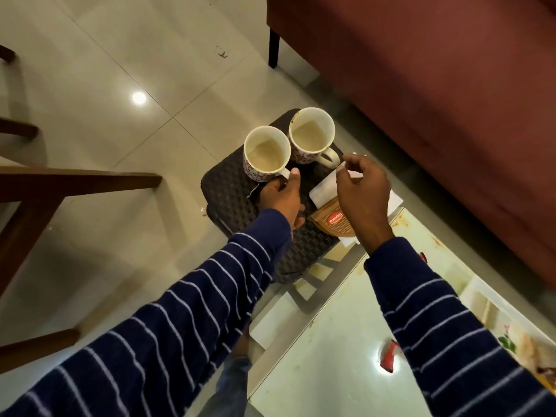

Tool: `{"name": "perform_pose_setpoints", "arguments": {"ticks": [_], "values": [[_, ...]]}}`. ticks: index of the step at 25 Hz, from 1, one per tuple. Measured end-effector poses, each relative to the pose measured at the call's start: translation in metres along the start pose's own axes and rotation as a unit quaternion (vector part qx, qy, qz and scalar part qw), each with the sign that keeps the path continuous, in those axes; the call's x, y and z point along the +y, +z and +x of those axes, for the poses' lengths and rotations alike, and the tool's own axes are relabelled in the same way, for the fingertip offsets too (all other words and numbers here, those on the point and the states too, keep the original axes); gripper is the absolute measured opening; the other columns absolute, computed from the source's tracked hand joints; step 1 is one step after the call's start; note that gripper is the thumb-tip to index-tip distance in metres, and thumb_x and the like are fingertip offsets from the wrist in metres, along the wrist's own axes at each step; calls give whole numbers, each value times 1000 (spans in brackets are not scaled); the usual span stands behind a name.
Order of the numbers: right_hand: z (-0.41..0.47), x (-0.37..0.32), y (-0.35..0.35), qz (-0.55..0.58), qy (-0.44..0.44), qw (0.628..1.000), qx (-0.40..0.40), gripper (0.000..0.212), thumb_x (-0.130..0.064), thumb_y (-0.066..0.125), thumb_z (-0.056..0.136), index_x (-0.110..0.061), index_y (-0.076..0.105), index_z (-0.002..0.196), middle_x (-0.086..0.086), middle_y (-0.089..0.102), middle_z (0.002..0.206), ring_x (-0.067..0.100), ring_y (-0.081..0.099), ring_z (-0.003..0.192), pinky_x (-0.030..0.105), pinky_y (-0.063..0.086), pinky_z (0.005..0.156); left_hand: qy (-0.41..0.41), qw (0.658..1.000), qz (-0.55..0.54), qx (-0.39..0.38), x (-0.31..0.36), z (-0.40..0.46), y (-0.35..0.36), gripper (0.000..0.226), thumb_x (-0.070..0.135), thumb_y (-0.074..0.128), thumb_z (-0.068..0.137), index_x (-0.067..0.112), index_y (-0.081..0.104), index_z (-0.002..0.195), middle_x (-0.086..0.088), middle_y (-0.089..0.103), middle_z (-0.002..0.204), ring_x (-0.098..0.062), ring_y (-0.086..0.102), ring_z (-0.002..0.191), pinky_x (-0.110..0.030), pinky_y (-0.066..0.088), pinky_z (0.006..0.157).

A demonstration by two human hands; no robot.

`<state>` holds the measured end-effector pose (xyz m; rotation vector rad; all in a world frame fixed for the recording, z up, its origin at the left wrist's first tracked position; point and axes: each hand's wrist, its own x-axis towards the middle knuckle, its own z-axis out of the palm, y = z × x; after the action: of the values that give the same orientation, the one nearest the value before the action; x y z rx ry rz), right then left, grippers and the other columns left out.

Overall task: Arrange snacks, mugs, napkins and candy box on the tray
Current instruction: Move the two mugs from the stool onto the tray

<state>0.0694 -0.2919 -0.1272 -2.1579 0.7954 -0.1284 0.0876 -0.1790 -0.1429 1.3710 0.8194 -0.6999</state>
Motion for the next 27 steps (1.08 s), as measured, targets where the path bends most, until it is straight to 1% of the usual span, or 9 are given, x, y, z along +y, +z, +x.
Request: {"name": "perform_pose_setpoints", "arguments": {"ticks": [3,6,11,14,17,19,21,24,27], "values": [[10,2,3,-21,3,998,-50,32,-21,54,100,-12,63,130,3,65,130,15,61,110,21,49,89,16,999,12,-35,0,4,0,32,50,47,96,27,64,110,6,61,94,-15,61,81,-31,53,62],[14,1,8,-49,-17,997,-62,31,-23,51,102,-13,65,128,3,68,123,7,57,89,9,37,68,43,998,45,-30,-8,6,-5,27,48,42,98,29,61,94,5,62,98,-14,61,82,-31,52,62],[8,5,12,-26,11,997,-69,37,-24,55,100,-16,58,135,2,62,134,19,62,113,23,46,86,103,992,75,19,-24,4,-43,18,43,38,100,38,53,91,2,60,100,-16,61,87,-36,56,77],[0,3,14,-14,41,998,-53,48,-26,58,98,-18,46,143,2,55,143,22,59,120,26,48,93,152,983,99,3,-31,-2,-71,21,41,37,102,38,55,92,-4,60,100,-16,61,90,-36,56,83],[-17,-3,13,7,29,999,26,43,-29,62,95,-18,50,135,-3,65,119,5,64,90,1,45,71,194,971,136,-20,-41,-15,-90,23,39,38,102,34,58,91,-15,58,109,-16,62,91,-32,56,81],[-36,-8,11,42,5,999,11,32,-33,60,96,-19,61,125,-15,63,101,-6,60,78,-3,42,57,225,959,171,-24,-46,-27,-93,24,39,40,101,32,60,89,-12,57,110,-16,63,93,-36,57,85],[-54,-10,5,83,-12,996,-36,28,-37,56,98,-23,66,120,-23,62,98,-3,64,87,7,52,68,242,950,195,-35,-49,-41,-87,29,40,41,100,22,62,91,-7,56,107,-18,63,94,-43,56,89],[-69,-7,-17,126,-5,991,-44,30,-37,53,99,-25,68,122,-16,69,108,7,67,98,36,60,85,266,932,237,-61,-51,-64,-65,33,41,42,99,14,61,94,-5,54,106,-22,61,97,-48,54,90],[-76,4,-52,127,-1,992,-15,28,-36,54,99,-26,70,120,-12,72,105,8,69,94,37,61,82,287,923,243,-81,-58,-85,-38,29,39,43,99,16,60,91,-8,55,107,-25,61,97,-48,54,89]]}}
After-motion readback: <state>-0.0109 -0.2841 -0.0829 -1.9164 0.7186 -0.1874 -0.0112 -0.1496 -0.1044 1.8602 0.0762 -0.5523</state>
